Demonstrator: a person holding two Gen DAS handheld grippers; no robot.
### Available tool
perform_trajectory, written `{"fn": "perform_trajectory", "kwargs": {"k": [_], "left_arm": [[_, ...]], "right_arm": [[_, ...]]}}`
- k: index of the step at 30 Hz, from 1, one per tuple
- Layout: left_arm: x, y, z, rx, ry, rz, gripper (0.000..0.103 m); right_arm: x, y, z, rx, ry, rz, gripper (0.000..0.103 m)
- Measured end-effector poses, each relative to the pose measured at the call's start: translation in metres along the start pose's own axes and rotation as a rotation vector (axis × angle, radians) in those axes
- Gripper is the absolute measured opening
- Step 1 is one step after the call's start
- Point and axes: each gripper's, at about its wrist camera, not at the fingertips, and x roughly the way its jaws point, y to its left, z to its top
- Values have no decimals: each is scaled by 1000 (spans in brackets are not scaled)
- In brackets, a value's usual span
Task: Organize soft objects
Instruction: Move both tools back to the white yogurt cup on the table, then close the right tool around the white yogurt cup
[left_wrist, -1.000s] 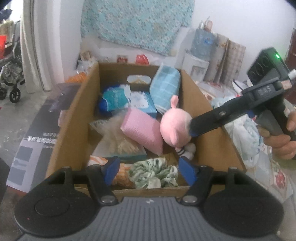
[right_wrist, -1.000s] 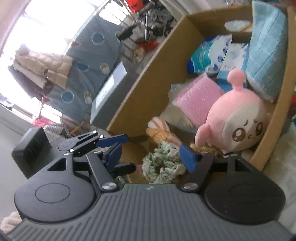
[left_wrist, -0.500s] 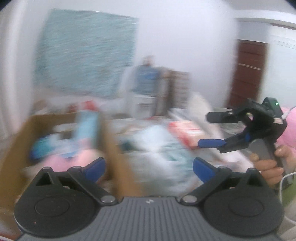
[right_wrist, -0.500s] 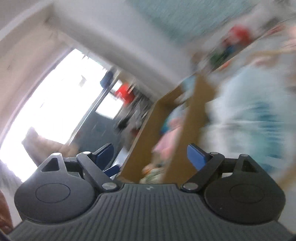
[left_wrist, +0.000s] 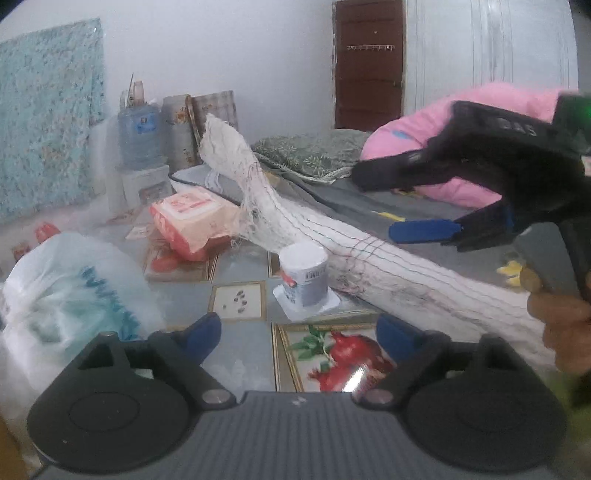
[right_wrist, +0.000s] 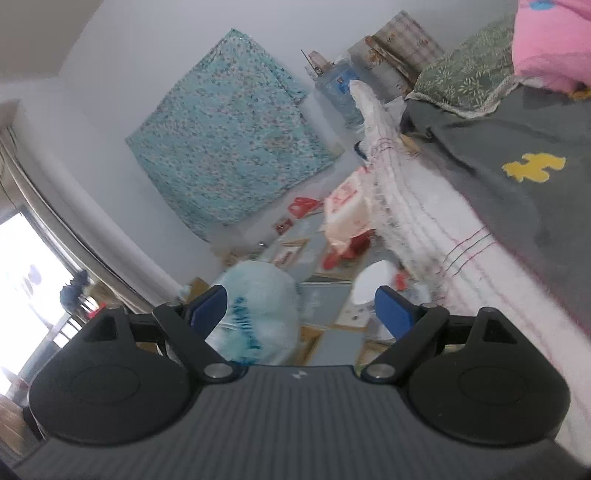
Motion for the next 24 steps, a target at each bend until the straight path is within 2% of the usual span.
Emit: {"fn": "perform_trajectory", "kwargs": {"k": [2,5,8,13,17,21,24], "left_arm": [[13,-4,-1,16,-17,28,85],[29,-5,-5,19,11,59,76],[34,1,-11,-6,44,52,76],[36,15,-18,-38,72,61,76],[30,22,-24,-78,86,55,76],[25,27,-27,-104,93,40,76],[16,27,-31,-100,91,38,76]], "right_arm": [[18,-1,-2,-48,15,-40,86],[48,4,-2,-141,26,-112,86],[74,4,-4,-218,36,-177,83],[113,10,-8,-364,75,-259,71],[131,11,-11,-431,95,-347,52],[133,7,-10,-425,100,-343,49],[125,2,-5,-340,109,-298,48]]}}
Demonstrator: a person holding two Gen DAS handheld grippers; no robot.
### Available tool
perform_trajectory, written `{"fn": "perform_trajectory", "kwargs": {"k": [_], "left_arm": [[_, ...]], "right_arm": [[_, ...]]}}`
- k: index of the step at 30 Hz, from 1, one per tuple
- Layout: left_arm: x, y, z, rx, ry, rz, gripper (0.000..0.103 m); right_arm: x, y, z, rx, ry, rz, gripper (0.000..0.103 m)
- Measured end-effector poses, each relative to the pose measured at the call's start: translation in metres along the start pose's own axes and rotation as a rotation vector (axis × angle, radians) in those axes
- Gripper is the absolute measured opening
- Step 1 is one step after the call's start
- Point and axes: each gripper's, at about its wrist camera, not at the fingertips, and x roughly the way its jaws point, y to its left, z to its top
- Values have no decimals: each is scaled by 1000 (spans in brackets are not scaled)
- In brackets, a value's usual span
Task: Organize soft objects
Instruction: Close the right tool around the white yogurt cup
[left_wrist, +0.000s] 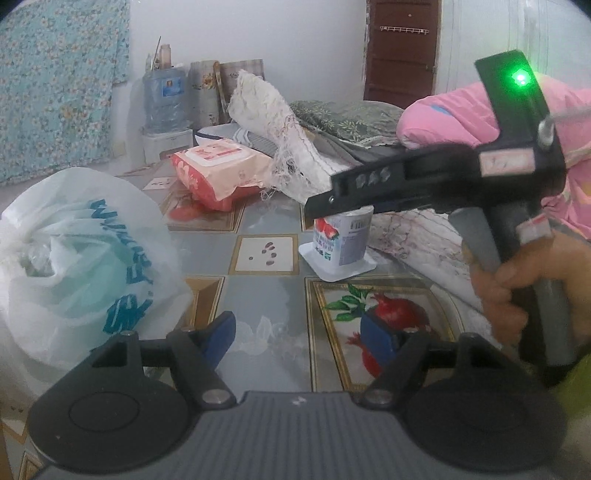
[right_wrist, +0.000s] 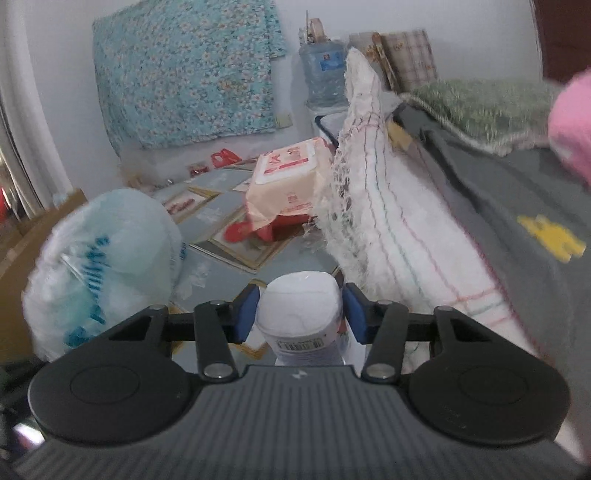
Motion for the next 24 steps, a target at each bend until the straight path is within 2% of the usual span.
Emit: {"fn": "perform_trajectory", "kwargs": {"k": [9,10,11,13,14,15,18,22,23,24], "left_arm": [[-22,11,-23,-86,52,-28,76],[-24,12,-25,-99,57,-28,75],[-25,13,-28,-110,64,-28,75],[-27,15,-31,-123,74,-27,75],[-27,15,-32,-125,79,-28,75],[-26,14,-33,-126,87,-27,75],[-24,13,-34,-121,100,-26,73],[-21,14,-35,-141,122,-24,72],[-20,14,-35,-144,120,-22,72],[-20,13,-35,-142,117,-19,72]], "right_arm": [[-20,-16,-23,299,106,293,47],[-20,-18,-28,357,125,344,40],[-17,-22,-34,428,147,402,21],[-7,-31,-48,601,209,545,21],[-2,-34,-55,664,227,586,21],[1,-34,-60,689,238,587,21],[-4,-26,-65,619,233,492,21],[-25,-12,-56,515,173,475,25],[-32,-5,-52,464,153,465,33],[-38,3,-49,405,136,457,50]]}}
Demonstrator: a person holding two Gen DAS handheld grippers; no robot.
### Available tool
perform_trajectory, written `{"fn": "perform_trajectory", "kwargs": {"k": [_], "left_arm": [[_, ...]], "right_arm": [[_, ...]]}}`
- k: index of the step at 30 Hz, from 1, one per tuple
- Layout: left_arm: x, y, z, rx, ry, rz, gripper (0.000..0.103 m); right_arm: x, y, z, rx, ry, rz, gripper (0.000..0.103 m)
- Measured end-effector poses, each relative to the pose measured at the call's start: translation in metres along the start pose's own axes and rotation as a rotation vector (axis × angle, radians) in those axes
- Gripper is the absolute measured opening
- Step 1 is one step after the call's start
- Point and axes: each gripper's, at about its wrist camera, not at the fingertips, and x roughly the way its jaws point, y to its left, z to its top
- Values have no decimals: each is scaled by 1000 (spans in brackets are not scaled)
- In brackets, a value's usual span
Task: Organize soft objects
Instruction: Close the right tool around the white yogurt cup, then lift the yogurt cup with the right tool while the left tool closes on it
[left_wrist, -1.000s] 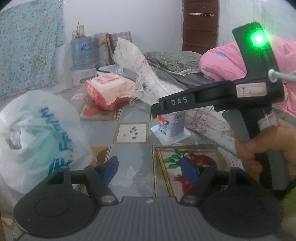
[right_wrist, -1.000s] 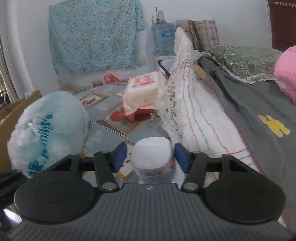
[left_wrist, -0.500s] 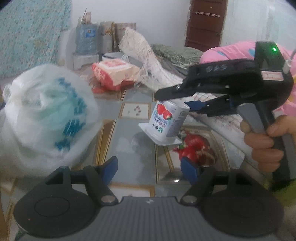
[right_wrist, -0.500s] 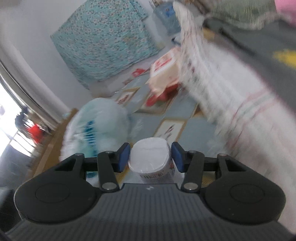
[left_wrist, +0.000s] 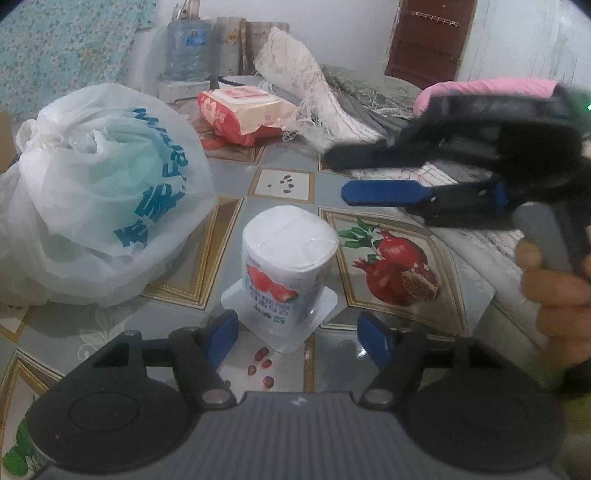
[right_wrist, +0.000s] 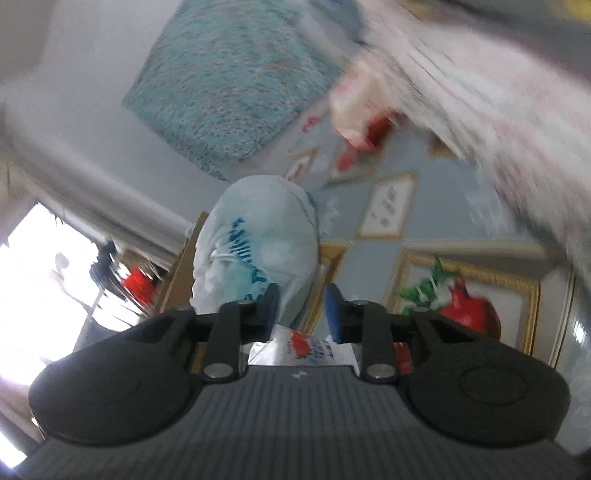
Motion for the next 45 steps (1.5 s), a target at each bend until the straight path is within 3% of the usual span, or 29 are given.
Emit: {"fn": "perform_trajectory", "kwargs": {"k": [1,2,3,4,8,10,12,13,21,23,30,37,40,41,45], "left_arm": [[1,0,0,1,-1,1,72],[1,0,0,1,-3,2,72],[1,-1,-1,3,-6,3,72],[0,-1,-1,7,-9,7,72],[-4,-2,-6,22,-17,19,72],[-6,-2,-8,30,-20,22,72],[-8,-1,-10,33,-22,22,72],[-8,-1,-10,34,-23,21,72],[-6,0,-6,27,-27,6,72],[-4,1,-3,22,-26,-1,72],[1,-5,1,29,-32,-7,72],[7,-13,10,53,-59,10,72],[9,-17,16,58,-71,13,70],[10,-18,18,62,-74,14,67],[11,-27,22,82,-99,9,64]], "right_arm": [[0,12,-2,-61,8,-10,61],[2,23,-4,-116,22,-19,81],[6,31,-5,-166,40,-28,87],[13,39,-5,-222,66,-36,91],[37,52,-13,-319,149,-90,91],[45,51,-17,-328,176,-101,86],[50,48,-20,-328,188,-119,65],[53,44,-20,-310,197,-109,62],[42,-29,-2,204,152,94,61],[40,-37,-1,250,144,104,61],[25,-18,4,92,70,-45,80],[9,-22,6,36,-13,-143,81],[-1,-20,4,-15,-55,-223,67],[-2,-21,5,-18,-55,-236,58],[-3,-32,1,41,-27,-171,46]]}}
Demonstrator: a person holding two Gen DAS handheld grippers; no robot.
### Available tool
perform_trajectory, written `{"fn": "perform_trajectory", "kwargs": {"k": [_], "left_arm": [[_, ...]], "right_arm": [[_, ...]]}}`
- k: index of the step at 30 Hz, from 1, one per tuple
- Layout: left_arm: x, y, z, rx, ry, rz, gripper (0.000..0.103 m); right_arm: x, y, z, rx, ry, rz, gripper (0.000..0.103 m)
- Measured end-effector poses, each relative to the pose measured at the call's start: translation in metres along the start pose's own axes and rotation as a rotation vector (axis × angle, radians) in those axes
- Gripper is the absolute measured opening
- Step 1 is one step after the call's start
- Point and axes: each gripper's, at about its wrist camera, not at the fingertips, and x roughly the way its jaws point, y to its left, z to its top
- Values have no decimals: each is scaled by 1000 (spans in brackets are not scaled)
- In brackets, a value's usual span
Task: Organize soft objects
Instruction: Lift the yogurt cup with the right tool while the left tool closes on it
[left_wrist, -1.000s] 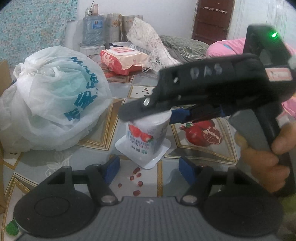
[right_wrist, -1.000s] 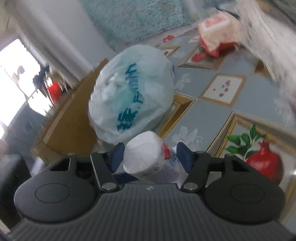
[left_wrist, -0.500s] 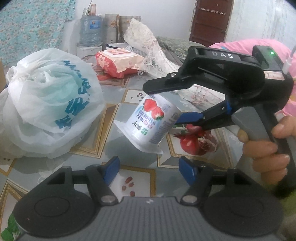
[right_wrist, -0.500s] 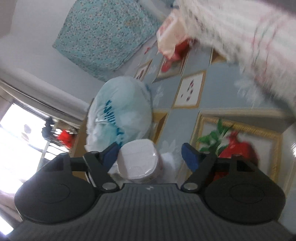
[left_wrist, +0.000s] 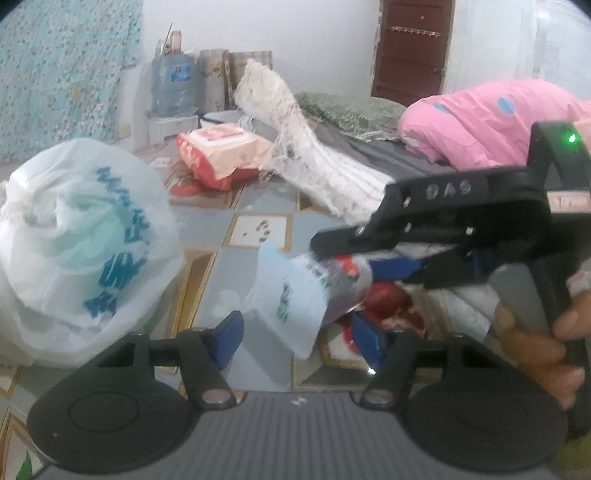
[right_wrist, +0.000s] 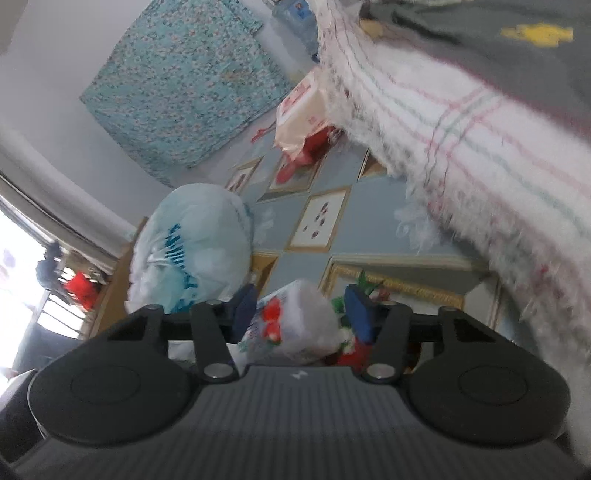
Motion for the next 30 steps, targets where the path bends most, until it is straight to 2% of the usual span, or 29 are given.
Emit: {"fn": "perform_trajectory", "kwargs": {"k": [3,5,10,13,15,18,22,26,30], "left_arm": [[1,-8,4,29,-16,-9,59],[1,-13,5,44,-29,-19,59],[0,-20,5,65,-32,32,59],[-13,-19,5,61,-52,49,63],[-21,-20,3,76,-73,80,67],[-26,-20,0,108,-84,144,67],[-31,-18,4,114,-95,161,67],[-29,-34,8,225,-122,197,68],[-18,-50,5,330,-122,216,71]], "right_arm": [[1,-4,-3,22,8,35,45],[2,-5,-4,38,8,49,44],[3,-14,-9,129,38,109,43],[8,-10,-11,150,65,138,44],[15,-8,-12,175,92,175,46],[30,-5,-15,222,139,243,47],[45,-4,-16,271,191,295,52],[50,-7,-15,323,216,346,59],[47,-14,-12,377,211,353,60]]}}
